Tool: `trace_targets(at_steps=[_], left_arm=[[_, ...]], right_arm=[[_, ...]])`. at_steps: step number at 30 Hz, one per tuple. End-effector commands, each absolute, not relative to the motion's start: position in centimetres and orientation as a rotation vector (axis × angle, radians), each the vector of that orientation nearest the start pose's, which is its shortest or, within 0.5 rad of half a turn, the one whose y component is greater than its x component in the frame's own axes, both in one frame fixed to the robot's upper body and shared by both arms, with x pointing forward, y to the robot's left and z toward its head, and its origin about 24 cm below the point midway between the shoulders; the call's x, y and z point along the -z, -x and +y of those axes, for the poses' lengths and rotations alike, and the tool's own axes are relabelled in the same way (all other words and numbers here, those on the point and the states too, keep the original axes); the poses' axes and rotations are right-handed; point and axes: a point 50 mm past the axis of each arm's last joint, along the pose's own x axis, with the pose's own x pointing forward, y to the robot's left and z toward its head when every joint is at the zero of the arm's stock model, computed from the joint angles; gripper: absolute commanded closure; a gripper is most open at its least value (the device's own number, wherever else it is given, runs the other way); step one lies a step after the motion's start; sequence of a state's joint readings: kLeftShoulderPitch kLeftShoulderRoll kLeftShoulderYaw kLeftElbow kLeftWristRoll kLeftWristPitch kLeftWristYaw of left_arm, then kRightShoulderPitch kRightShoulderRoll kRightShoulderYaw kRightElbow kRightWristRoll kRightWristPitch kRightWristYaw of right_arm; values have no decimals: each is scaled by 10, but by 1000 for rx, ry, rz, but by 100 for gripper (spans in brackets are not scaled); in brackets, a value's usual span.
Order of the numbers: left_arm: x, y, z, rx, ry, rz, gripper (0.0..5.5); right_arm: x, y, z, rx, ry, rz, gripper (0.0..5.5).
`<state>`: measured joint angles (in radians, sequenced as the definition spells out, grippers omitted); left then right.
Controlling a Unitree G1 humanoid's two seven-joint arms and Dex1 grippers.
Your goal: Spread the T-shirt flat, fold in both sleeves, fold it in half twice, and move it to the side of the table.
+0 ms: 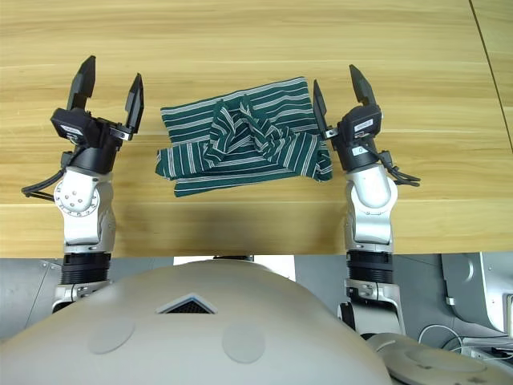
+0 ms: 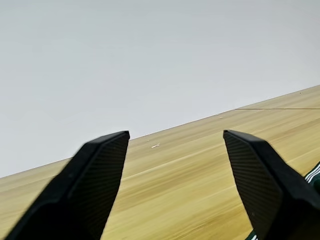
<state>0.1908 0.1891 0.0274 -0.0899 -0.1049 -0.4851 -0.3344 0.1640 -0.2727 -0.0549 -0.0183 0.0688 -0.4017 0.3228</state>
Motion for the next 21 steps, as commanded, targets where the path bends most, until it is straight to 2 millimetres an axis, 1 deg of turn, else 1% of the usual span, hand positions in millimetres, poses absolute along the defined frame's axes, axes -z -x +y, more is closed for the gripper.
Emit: trace_targets(at_steps=[1, 18, 20, 21], left_arm=[[-68, -205, 178, 292, -180, -357, 213], [-67, -205, 178, 293, -182, -351, 213], [-67, -204, 177, 296, -177, -343, 213], [-63, -204, 174, 316, -135, -294, 213]], right_arm=[[-56, -212, -199, -299, 284, -220, 253], [-56, -212, -198, -317, 279, -214, 253], [-54, -211, -196, -344, 274, -197, 253], [-48, -208, -193, -403, 241, -150, 253]])
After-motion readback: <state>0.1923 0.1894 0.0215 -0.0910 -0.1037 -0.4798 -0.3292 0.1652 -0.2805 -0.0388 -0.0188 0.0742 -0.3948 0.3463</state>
